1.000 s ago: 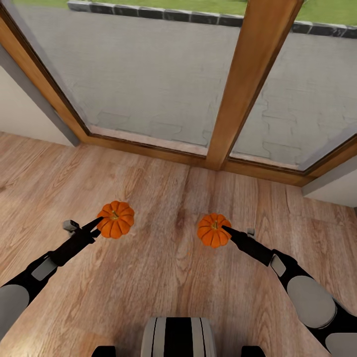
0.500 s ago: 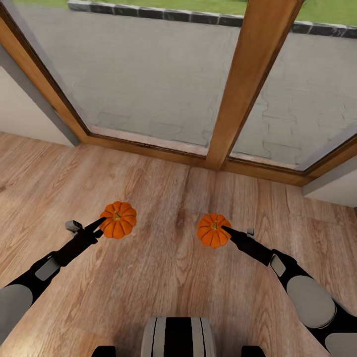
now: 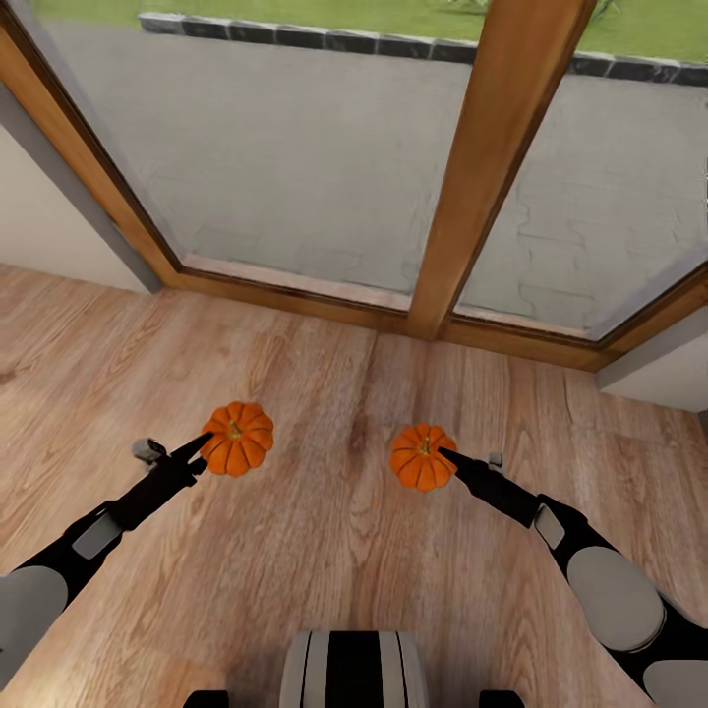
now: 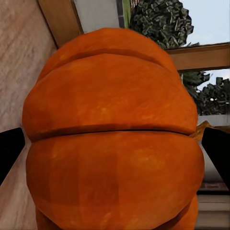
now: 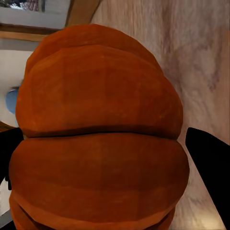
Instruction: Place each of the two pumpkins and all three candles from the living room inside a cabinet in the living room (use any cabinet), then make sure every cabinet is closed, and position the cauldron so it is next to a table in the living room.
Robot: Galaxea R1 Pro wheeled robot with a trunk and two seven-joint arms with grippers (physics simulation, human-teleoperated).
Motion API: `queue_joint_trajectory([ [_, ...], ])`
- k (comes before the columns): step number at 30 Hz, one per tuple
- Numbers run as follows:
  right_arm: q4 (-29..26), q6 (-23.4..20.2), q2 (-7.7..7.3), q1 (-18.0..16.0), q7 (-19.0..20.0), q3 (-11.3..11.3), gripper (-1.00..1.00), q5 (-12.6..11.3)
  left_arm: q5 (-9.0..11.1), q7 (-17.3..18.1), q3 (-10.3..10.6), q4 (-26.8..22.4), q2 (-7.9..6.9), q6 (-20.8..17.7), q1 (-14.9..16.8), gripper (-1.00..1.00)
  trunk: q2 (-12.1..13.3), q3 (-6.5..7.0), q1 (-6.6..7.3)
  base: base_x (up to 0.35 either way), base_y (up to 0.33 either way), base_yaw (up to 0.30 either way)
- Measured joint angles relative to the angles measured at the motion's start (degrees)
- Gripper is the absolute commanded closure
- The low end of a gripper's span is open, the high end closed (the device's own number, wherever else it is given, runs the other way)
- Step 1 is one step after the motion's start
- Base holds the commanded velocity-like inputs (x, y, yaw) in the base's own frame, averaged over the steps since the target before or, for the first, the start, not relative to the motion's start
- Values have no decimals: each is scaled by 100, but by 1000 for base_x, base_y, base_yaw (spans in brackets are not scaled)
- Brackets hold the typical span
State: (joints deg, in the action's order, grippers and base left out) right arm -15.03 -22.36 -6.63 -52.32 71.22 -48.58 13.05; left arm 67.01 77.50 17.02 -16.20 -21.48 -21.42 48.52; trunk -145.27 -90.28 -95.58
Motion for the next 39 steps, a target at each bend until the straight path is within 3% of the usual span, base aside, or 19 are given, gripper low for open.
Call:
queue_joint_trajectory([
  [6,1,8,12,0,-9,4,100,5,-58,-15,12,-158,114,-24,9,100,8,133,16,0,0,0],
  [22,16,9,21,-1,-26,3,100,8,-80,-49,12,-192,118,-6,35,100,29,487,57,0,0,2],
  [31,17,11,21,-1,-35,6,100,33,-98,-76,18,-191,102,-13,76,100,41,687,80,0,0,208],
  [35,18,11,21,-1,-36,8,100,36,-98,-896,16,-306,91,-29,87,100,47,775,90,0,0,282],
  [39,18,11,15,0,-36,9,100,22,-92,-1088,24,-476,79,-36,87,100,52,864,100,0,0,283],
])
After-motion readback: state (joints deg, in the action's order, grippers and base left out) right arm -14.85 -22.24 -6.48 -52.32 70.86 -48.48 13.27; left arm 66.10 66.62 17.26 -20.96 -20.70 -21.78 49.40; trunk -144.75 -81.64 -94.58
